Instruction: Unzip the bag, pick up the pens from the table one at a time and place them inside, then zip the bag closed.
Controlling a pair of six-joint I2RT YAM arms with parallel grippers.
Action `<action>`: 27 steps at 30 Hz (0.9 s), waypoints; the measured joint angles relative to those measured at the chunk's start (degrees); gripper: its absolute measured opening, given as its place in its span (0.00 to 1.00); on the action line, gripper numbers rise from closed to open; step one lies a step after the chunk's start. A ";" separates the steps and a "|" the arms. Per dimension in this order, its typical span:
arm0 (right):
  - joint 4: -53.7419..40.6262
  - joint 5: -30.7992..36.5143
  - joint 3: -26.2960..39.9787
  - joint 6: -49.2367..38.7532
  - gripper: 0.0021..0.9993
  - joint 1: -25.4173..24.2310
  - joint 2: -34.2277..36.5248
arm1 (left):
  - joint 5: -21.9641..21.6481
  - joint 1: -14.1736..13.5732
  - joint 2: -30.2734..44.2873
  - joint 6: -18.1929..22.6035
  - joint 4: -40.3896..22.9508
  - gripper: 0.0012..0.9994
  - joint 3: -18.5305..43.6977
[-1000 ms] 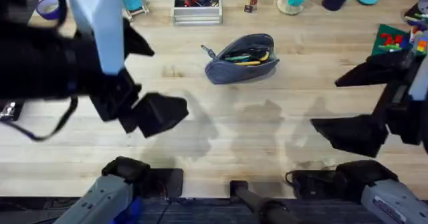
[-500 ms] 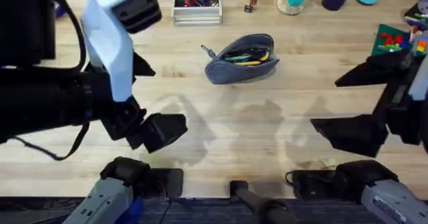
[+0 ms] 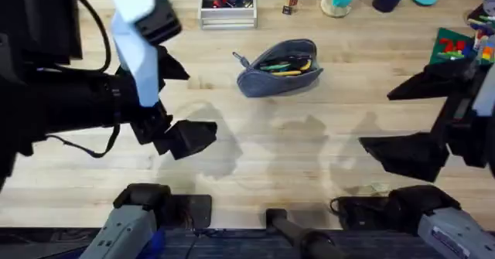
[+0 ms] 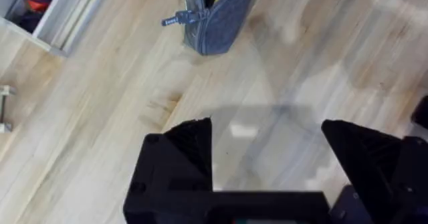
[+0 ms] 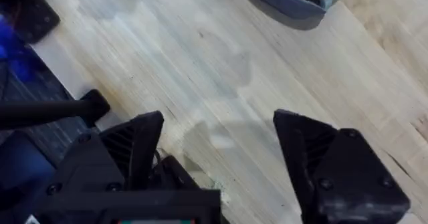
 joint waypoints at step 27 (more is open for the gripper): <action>2.94 -0.06 0.00 5.61 1.00 0.00 0.00 | 21.48 10.60 25.79 22.83 21.10 1.00 -9.49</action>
